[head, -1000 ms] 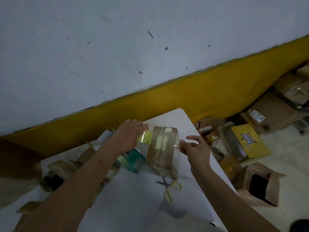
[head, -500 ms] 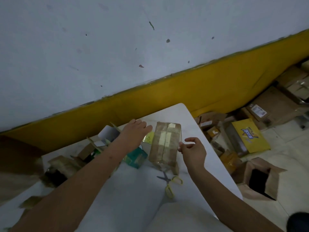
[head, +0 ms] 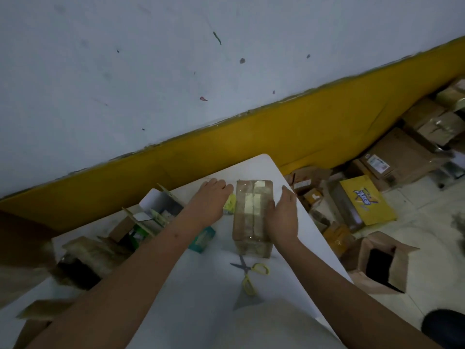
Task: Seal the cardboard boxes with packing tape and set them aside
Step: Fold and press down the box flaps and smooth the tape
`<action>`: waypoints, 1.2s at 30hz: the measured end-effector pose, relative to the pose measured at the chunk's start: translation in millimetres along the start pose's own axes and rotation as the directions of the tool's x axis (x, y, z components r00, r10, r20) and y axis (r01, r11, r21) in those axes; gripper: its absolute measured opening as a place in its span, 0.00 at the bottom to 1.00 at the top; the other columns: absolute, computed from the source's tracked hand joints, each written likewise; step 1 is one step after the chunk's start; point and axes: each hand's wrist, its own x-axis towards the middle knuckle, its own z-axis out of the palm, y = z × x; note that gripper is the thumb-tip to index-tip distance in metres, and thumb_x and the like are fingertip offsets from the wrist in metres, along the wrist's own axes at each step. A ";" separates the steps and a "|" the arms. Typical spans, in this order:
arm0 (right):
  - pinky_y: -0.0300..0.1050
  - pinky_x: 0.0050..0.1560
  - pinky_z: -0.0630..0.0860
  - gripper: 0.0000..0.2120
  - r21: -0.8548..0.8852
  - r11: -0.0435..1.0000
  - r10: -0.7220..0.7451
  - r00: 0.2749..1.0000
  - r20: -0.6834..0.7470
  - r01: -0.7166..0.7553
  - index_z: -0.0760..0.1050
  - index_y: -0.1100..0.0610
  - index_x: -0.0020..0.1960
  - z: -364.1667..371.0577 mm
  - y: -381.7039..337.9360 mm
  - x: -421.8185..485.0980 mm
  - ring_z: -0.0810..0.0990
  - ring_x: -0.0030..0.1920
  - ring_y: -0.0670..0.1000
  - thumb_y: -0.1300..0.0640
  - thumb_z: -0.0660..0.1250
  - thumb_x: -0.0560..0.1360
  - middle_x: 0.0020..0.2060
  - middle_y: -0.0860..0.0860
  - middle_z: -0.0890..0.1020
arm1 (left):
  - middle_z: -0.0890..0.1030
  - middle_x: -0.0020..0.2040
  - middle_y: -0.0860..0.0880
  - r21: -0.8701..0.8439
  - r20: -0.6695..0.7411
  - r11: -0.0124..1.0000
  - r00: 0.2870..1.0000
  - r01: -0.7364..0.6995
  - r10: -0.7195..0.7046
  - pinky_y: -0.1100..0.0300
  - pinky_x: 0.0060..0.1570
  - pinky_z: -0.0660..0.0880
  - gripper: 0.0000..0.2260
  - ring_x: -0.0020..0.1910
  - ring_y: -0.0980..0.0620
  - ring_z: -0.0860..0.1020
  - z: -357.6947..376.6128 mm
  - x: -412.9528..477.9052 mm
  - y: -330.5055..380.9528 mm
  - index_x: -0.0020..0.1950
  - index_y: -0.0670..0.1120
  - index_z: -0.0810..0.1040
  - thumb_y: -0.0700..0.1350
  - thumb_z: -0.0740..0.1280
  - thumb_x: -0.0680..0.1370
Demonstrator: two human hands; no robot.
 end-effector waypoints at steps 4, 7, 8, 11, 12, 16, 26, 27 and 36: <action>0.54 0.67 0.69 0.27 -0.180 0.978 -0.099 0.995 0.034 0.103 0.53 0.58 0.79 16.2 -10.1 10.7 0.65 0.72 0.60 0.47 0.49 0.84 0.78 0.56 0.56 | 0.74 0.58 0.45 -0.033 -0.057 0.999 0.998 -0.018 0.016 0.53 0.54 0.68 0.17 0.57 0.45 0.71 -1.1 4.6 21.1 0.61 0.46 0.70 0.39 0.68 0.73; 0.57 0.62 0.74 0.30 -0.304 0.940 -0.156 0.988 0.016 0.153 0.50 0.58 0.80 21.1 0.1 15.0 0.65 0.72 0.62 0.43 0.47 0.83 0.79 0.58 0.54 | 0.74 0.60 0.46 -0.075 -0.070 0.997 0.997 0.004 -0.009 0.54 0.55 0.68 0.21 0.58 0.46 0.70 0.3 5.5 29.8 0.64 0.47 0.68 0.41 0.70 0.73; 0.57 0.60 0.75 0.30 -0.316 0.935 -0.166 0.986 0.016 0.162 0.50 0.58 0.80 21.4 4.1 16.1 0.66 0.72 0.62 0.43 0.47 0.83 0.78 0.58 0.54 | 0.73 0.60 0.46 -0.123 -0.088 0.992 0.996 0.013 -0.024 0.55 0.56 0.68 0.23 0.58 0.47 0.70 -0.1 4.1 31.7 0.66 0.47 0.67 0.41 0.71 0.73; 0.59 0.56 0.78 0.31 -0.338 0.923 -0.192 0.981 0.014 0.186 0.50 0.58 0.80 20.4 10.9 17.9 0.67 0.70 0.64 0.43 0.46 0.82 0.78 0.60 0.56 | 0.73 0.59 0.48 -0.336 -0.153 0.942 0.986 0.009 -0.064 0.56 0.54 0.67 0.25 0.57 0.48 0.70 -0.3 -4.5 36.2 0.66 0.48 0.68 0.40 0.72 0.71; 0.59 0.54 0.78 0.31 -0.348 0.917 -0.205 0.979 0.010 0.196 0.51 0.59 0.79 18.9 13.8 19.1 0.68 0.69 0.64 0.43 0.46 0.82 0.77 0.60 0.57 | 0.74 0.58 0.49 -0.406 -0.180 0.914 0.980 0.002 -0.082 0.56 0.52 0.67 0.23 0.56 0.48 0.70 2.7 -6.8 36.0 0.64 0.48 0.69 0.40 0.72 0.71; 0.58 0.57 0.75 0.30 -0.364 0.909 -0.208 0.978 0.023 0.202 0.51 0.59 0.79 5.3 30.6 27.5 0.69 0.67 0.67 0.44 0.47 0.82 0.76 0.63 0.59 | 0.75 0.57 0.45 -0.547 -0.107 0.834 0.982 0.073 -0.156 0.56 0.51 0.69 0.17 0.56 0.45 0.74 22.7 -15.0 33.9 0.63 0.45 0.70 0.42 0.67 0.76; 0.62 0.76 0.52 0.43 -0.158 0.987 0.006 0.968 0.249 0.035 0.39 0.49 0.80 -52.8 71.6 62.8 0.49 0.78 0.59 0.29 0.52 0.75 0.79 0.53 0.45 | 0.75 0.57 0.44 -0.256 -0.153 0.966 0.988 -0.027 -0.013 0.56 0.49 0.70 0.20 0.54 0.45 0.74 38.6 20.2 88.0 0.67 0.44 0.68 0.41 0.67 0.76; 0.63 0.76 0.49 0.48 -0.166 0.986 0.068 0.954 0.291 -0.019 0.37 0.49 0.80 -59.3 73.1 67.2 0.46 0.78 0.58 0.26 0.54 0.72 0.79 0.53 0.43 | 0.75 0.58 0.44 -0.261 -0.157 0.965 0.987 -0.014 -0.028 0.56 0.51 0.70 0.21 0.55 0.45 0.74 39.0 24.4 95.4 0.69 0.45 0.67 0.40 0.66 0.76; 0.62 0.74 0.55 0.60 -0.103 0.988 0.153 0.871 0.466 -0.119 0.30 0.50 0.77 -75.8 87.3 71.2 0.45 0.77 0.64 0.30 0.68 0.67 0.78 0.58 0.42 | 0.73 0.57 0.45 -0.363 -0.127 0.930 0.992 -0.048 0.001 0.53 0.47 0.73 0.22 0.54 0.45 0.75 39.6 40.3 107.1 0.64 0.47 0.67 0.40 0.70 0.73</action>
